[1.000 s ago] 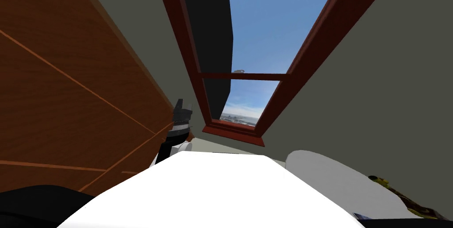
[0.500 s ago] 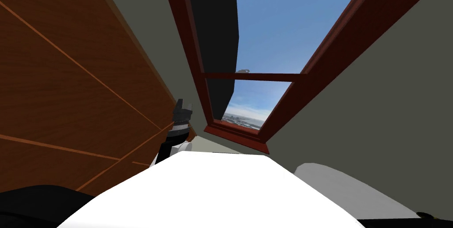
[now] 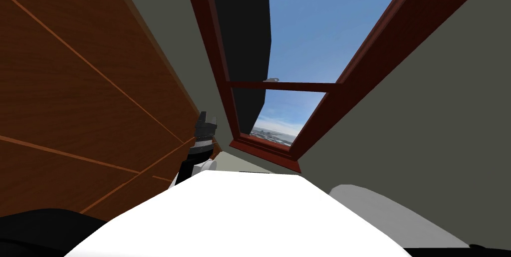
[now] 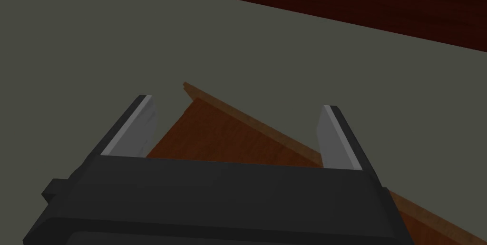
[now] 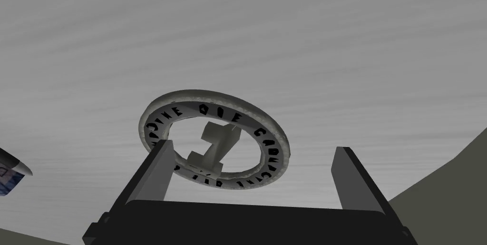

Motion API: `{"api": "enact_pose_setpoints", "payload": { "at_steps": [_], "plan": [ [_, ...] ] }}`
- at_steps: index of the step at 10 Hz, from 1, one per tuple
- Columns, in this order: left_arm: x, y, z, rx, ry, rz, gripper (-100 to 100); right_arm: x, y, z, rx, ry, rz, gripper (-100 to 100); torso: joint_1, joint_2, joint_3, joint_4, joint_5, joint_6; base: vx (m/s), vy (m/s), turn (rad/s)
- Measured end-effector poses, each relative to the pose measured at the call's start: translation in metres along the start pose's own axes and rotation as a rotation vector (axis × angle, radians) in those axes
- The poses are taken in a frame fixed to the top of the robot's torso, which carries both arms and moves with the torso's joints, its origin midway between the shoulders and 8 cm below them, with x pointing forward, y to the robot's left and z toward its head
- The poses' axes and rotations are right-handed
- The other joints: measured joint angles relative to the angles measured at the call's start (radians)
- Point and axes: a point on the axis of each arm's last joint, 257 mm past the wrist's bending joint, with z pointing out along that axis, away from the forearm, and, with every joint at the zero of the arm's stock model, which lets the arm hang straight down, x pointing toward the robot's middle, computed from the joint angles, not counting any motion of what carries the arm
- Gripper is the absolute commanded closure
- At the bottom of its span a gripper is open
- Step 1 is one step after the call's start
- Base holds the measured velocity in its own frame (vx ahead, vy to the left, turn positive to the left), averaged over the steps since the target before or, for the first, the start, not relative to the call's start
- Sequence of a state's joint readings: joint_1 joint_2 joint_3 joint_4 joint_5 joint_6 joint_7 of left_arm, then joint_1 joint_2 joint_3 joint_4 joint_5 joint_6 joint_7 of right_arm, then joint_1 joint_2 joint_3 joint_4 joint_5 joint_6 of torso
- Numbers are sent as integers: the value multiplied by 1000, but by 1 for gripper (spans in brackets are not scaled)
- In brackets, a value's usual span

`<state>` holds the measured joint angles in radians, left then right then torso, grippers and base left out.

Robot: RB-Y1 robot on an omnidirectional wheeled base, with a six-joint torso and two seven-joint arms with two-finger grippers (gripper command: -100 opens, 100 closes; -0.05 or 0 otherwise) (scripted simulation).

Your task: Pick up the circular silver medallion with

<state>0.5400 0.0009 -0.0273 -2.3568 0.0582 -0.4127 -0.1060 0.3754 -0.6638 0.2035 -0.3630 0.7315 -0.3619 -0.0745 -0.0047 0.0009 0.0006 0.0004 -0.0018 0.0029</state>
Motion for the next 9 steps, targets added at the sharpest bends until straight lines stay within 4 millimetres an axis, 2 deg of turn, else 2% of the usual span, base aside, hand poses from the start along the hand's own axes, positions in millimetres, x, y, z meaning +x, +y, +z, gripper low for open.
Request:
{"api": "enact_pose_setpoints", "payload": {
  "at_steps": [4, 5, 6, 8, 9],
  "plan": [
    [0, 0, 0, 0, 0, 0, 0, 0, 0, 0, -1, 0, -2, 100, -3, -1, -1, 0, -2, 0, 0, 0, 0],
    [0, 0, 0, 0, 0, 0, 0, 0, 0, 0, -1, 0, -2, 0, -3, -1, -1, 0, -2, 0, 0, 0, 0],
    [0, 0, 0, 0, 0, 0, 0, 0, 0, 0, -1, 0, -2, 100, -3, -1, -1, 0, -2, 0, 24, 55, -80],
    [0, 0, 0, 0, 0, 0, 0, -9, -23, -11, 9, -1, -11, 100, 4, -4, -2, -1, 0, 1, 41, 87, -66],
    [0, 0, 0, 0, 0, 0, 0, -9, -24, -11, 7, 0, -12, 0, 2, -3, -2, 0, -1, 0, 3, 11, 1]
  ]
}}
